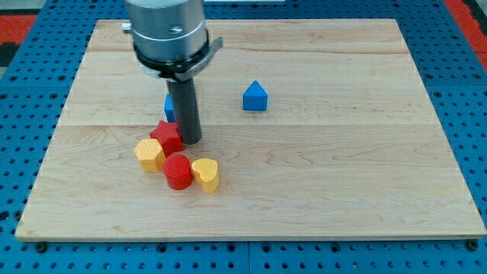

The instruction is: Move the red circle into the hexagon

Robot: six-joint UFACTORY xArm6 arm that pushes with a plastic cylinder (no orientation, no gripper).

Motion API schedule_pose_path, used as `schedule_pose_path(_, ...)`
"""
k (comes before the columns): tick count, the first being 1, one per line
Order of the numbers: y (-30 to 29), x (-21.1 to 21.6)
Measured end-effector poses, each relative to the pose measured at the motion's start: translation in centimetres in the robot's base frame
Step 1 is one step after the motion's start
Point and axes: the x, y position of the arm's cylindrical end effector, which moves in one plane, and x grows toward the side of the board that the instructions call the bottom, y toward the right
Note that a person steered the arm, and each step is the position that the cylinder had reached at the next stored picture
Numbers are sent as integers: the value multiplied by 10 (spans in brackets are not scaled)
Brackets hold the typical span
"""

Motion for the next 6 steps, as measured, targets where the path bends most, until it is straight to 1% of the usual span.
schedule_pose_path(2, 42, 8)
schedule_pose_path(3, 37, 44)
schedule_pose_path(4, 13, 78)
schedule_pose_path(5, -24, 77)
schedule_pose_path(6, -25, 77)
